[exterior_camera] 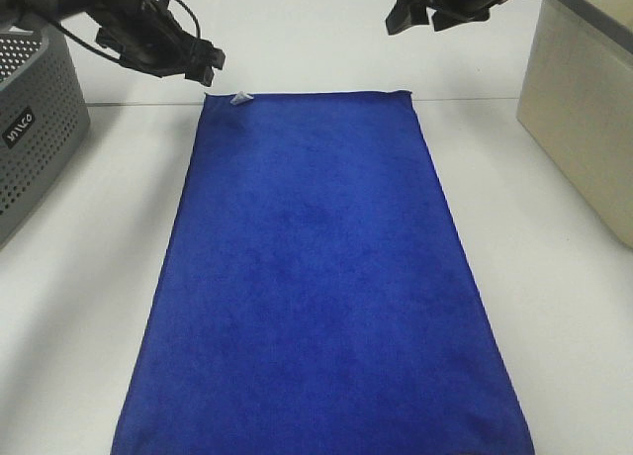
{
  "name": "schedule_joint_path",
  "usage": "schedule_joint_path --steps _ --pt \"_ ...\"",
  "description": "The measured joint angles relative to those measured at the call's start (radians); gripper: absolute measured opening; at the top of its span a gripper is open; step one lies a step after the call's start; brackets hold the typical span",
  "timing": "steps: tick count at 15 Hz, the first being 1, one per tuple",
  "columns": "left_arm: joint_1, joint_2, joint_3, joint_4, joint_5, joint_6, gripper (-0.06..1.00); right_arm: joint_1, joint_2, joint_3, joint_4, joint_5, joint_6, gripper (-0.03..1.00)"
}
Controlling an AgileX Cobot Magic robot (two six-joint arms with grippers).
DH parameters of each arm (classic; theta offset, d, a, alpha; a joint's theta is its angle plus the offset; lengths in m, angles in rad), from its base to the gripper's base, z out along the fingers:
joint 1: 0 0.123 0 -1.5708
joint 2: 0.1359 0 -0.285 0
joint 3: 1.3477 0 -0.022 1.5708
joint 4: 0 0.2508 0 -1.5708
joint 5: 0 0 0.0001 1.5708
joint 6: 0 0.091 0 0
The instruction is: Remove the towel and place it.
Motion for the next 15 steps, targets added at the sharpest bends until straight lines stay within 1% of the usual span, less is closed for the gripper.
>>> schedule_joint_path --steps 1,2,3,4,5,6,8,9,11,12,13,15 --pt "0.000 -0.050 0.000 -0.018 0.105 -0.016 0.69 0.000 -0.053 0.000 -0.081 0.107 0.096 0.79" --pt "0.000 -0.076 0.000 -0.027 0.160 -0.026 0.69 0.000 -0.082 0.000 -0.109 0.150 0.128 0.79" --pt "0.000 -0.125 0.000 -0.040 0.261 -0.042 0.69 0.000 -0.130 0.000 -0.163 0.249 0.184 0.79" --pt "0.000 -0.178 0.000 -0.041 0.336 -0.054 0.70 0.000 -0.182 0.000 -0.201 0.320 0.222 0.79" --pt "0.000 -0.223 0.000 -0.037 0.404 -0.064 0.70 0.000 -0.234 0.000 -0.223 0.351 0.266 0.79" --pt "0.000 -0.268 0.000 -0.020 0.438 -0.068 0.70 0.000 -0.276 0.000 -0.253 0.358 0.309 0.79" --pt "0.016 -0.339 0.000 0.043 0.451 -0.069 0.70 -0.009 -0.348 0.000 -0.312 0.367 0.384 0.79" --pt "0.041 -0.371 0.000 0.072 0.452 -0.075 0.70 -0.024 -0.375 0.000 -0.313 0.368 0.400 0.79" --pt "0.094 -0.425 0.000 0.075 0.454 -0.076 0.70 -0.068 -0.439 0.033 -0.320 0.367 0.418 0.79" --pt "0.110 -0.457 0.012 0.075 0.454 -0.072 0.70 -0.089 -0.494 0.102 -0.327 0.367 0.420 0.78" --pt "0.113 -0.501 0.055 0.070 0.454 -0.064 0.70 -0.100 -0.566 0.200 -0.340 0.367 0.423 0.76" --pt "0.113 -0.640 0.204 0.060 0.454 -0.062 0.70 -0.104 -0.783 0.462 -0.366 0.367 0.422 0.75"
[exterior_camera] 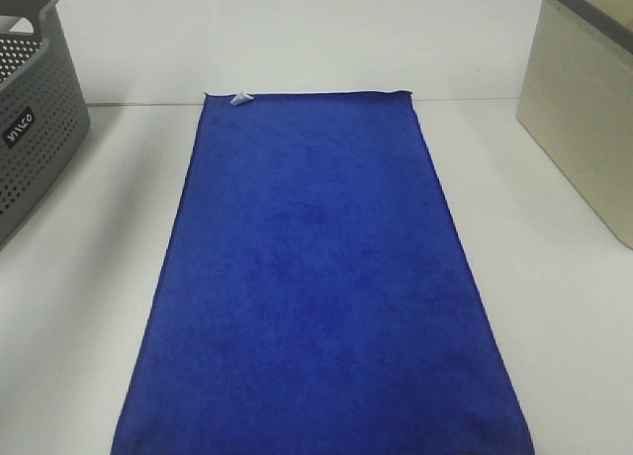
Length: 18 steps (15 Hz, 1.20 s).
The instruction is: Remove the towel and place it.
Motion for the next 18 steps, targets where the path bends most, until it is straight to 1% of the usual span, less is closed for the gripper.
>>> schedule_joint_path --steps 3,5,6,7,10,12,14,15,17,18 --pt "0.000 -0.274 0.310 0.001 0.000 -0.024 0.70 -0.001 -0.413 0.378 -0.008 0.001 -0.005 0.75" --pt "0.000 -0.475 0.535 0.034 0.001 -0.038 0.70 -0.001 -0.645 0.590 -0.026 0.002 -0.006 0.75" --pt "0.000 -0.618 0.692 0.055 -0.012 -0.052 0.70 -0.001 -0.820 0.718 -0.029 0.003 -0.006 0.75" --pt "0.000 -0.714 0.798 0.066 -0.048 -0.053 0.70 -0.001 -0.947 0.798 -0.028 0.003 -0.006 0.75" --pt "0.000 -0.959 1.073 0.101 -0.197 -0.056 0.70 -0.001 -1.283 0.970 -0.029 0.003 0.003 0.75" --pt "0.000 -1.124 1.245 0.122 -0.274 -0.056 0.70 -0.001 -1.447 1.054 -0.064 0.004 0.010 0.75" --pt "0.000 -1.273 1.379 0.123 -0.289 -0.056 0.70 -0.001 -1.568 1.122 -0.103 0.004 0.004 0.75" --pt "0.000 -1.362 1.424 0.123 -0.289 -0.056 0.70 -0.001 -1.612 1.149 -0.119 0.005 0.000 0.75" --pt "0.000 -1.538 1.483 0.113 -0.281 -0.031 0.70 -0.001 -1.623 1.195 -0.127 0.005 -0.015 0.75" --pt "0.000 -1.617 1.498 0.098 -0.257 -0.004 0.70 -0.001 -1.623 1.218 -0.128 0.005 -0.029 0.75"
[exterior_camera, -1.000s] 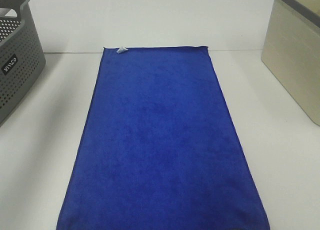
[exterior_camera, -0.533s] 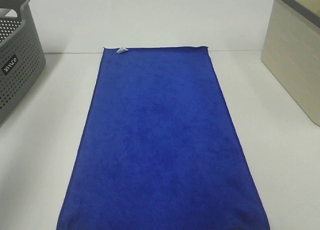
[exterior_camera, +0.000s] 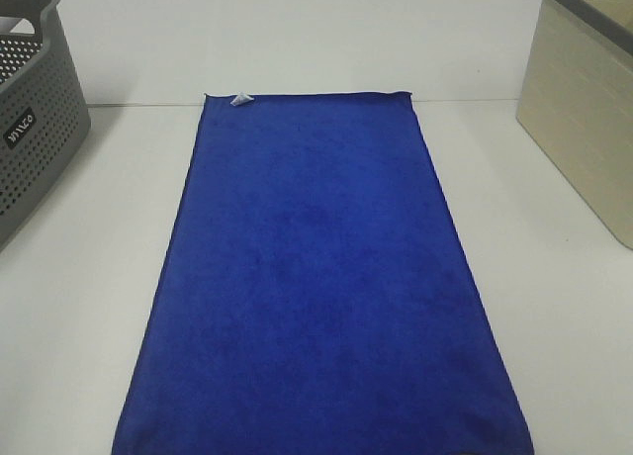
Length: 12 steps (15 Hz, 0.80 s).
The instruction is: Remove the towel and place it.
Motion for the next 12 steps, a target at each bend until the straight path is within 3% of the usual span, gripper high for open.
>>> schedule_joint_path --steps 4,6,12 --pt "0.000 -0.265 0.092 -0.072 0.097 0.053 0.70 0.000 0.000 0.118 0.027 -0.020 -0.031 0.75" --pt "0.000 -0.279 0.110 -0.088 0.124 0.069 0.70 0.000 0.001 0.147 0.032 -0.105 -0.032 0.75" --pt "0.000 -0.280 0.110 -0.109 0.124 0.089 0.70 0.000 0.001 0.153 0.032 -0.107 -0.032 0.75"
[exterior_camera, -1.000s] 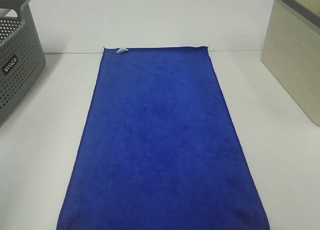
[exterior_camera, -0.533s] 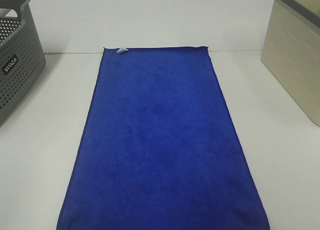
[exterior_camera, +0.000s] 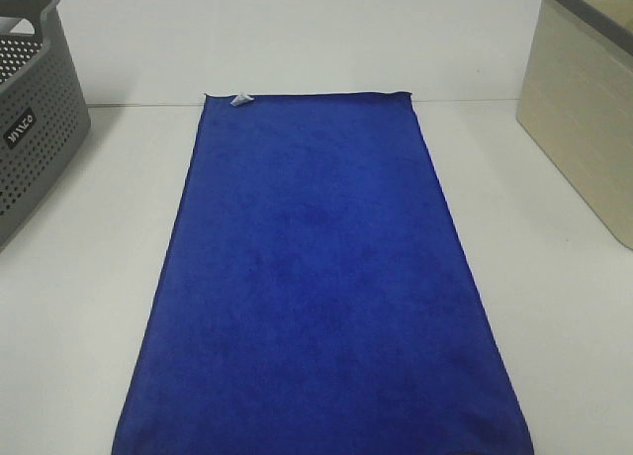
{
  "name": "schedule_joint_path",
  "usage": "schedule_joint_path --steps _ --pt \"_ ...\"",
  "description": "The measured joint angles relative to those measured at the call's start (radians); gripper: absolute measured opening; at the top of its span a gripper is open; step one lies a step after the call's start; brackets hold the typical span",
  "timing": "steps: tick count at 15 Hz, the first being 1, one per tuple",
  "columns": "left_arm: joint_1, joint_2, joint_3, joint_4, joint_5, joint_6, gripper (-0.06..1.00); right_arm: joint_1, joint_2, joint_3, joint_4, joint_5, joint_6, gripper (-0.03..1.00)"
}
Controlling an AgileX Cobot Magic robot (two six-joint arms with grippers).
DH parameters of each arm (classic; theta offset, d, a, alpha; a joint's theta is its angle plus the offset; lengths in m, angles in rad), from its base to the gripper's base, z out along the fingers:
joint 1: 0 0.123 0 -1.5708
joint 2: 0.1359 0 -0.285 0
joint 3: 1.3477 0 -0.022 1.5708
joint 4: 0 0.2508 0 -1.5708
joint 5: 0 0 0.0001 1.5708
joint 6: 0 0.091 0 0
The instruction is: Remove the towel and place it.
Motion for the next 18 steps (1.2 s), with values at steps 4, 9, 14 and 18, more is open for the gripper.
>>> schedule_joint_path --steps 4,9,14,18 --pt "0.084 0.000 0.000 -0.006 0.000 0.002 0.70 0.000 0.000 0.000 0.000 0.000 0.000 0.75" --pt "0.142 0.000 0.000 -0.006 0.000 0.002 0.70 0.000 0.000 0.000 0.000 0.000 0.000 0.75" --pt "0.142 0.000 0.000 -0.006 0.000 0.005 0.70 0.000 0.000 0.000 0.000 0.000 0.000 0.75" --pt "0.142 0.000 0.000 -0.006 0.000 0.005 0.70 0.000 0.000 0.000 0.000 0.000 0.000 0.75"
